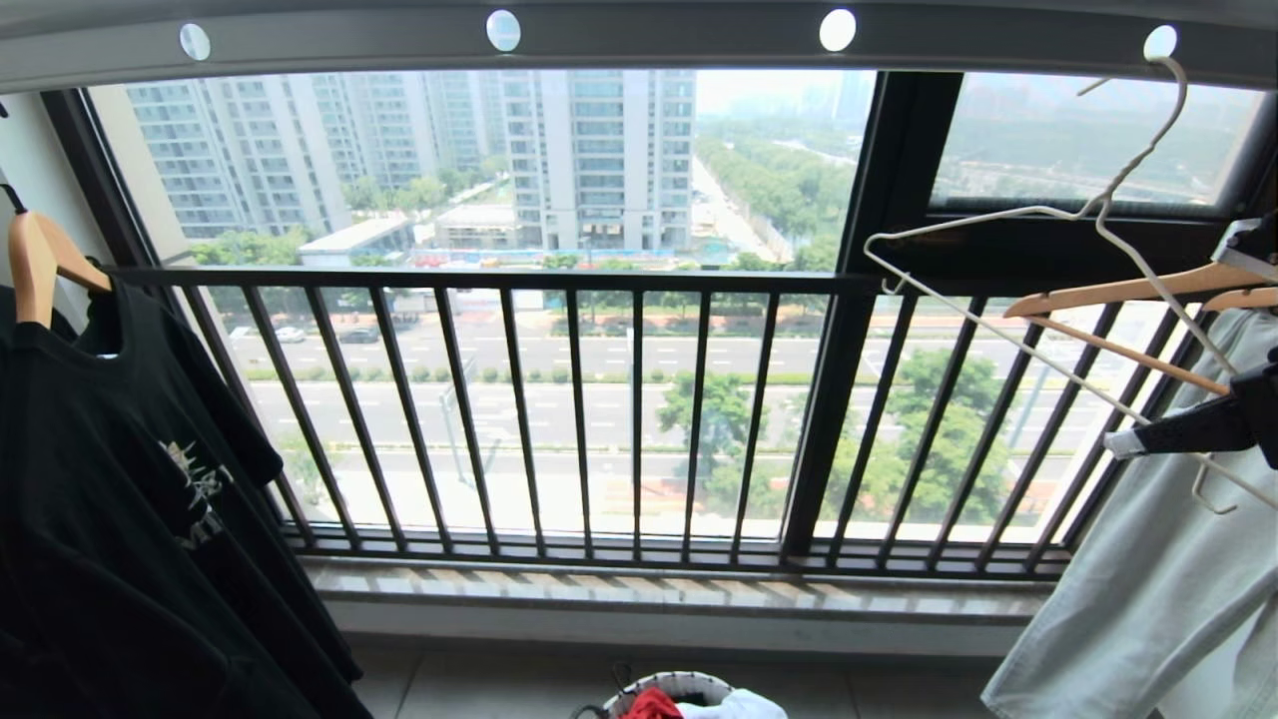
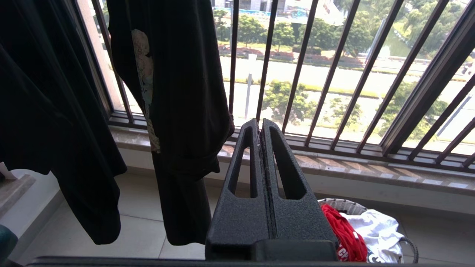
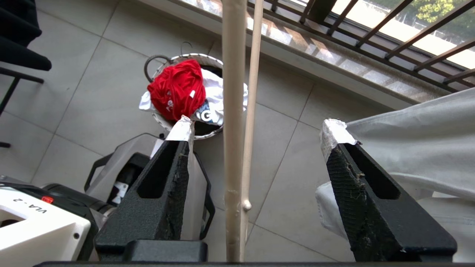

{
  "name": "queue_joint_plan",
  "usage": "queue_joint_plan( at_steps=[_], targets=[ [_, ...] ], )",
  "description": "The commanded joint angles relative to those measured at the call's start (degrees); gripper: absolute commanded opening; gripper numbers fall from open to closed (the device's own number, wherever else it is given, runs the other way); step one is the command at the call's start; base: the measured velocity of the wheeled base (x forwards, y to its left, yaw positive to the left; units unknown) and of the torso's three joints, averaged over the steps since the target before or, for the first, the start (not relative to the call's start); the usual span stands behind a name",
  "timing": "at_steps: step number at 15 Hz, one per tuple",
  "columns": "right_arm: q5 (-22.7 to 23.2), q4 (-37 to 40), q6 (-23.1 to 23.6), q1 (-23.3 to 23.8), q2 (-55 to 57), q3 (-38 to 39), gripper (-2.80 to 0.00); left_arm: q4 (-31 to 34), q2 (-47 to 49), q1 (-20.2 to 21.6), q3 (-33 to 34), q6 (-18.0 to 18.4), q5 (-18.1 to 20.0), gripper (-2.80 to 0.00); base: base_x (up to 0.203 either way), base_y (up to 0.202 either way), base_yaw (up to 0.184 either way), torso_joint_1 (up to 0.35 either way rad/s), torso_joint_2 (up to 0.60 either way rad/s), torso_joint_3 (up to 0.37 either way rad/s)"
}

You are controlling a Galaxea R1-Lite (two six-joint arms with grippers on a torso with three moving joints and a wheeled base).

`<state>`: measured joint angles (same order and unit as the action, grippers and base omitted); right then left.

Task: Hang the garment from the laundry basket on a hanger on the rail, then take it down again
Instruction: Pick up the clothes rack on the clothesline

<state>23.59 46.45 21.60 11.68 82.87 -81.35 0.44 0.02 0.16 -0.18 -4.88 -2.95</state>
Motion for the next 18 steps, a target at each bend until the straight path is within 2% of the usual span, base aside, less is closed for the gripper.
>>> queue_joint_plan(
  at_steps=[1, 18],
  targets=[
    [0.1, 0.3, 0.3, 0.0, -0.3, 0.1, -2.8, 0.0, 0.1, 0.0, 0.0, 0.0, 0.0, -2.8, 0.0, 0.0, 0.0, 0.0, 0.0, 0.0],
    [0.1, 0.3, 0.3, 0.0, -3.8, 1.4, -2.8, 0.0, 0.1, 0.0, 0.0, 0.0, 0.0, -2.8, 0.0, 0.0, 0.0, 0.0, 0.0, 0.0]
  ],
)
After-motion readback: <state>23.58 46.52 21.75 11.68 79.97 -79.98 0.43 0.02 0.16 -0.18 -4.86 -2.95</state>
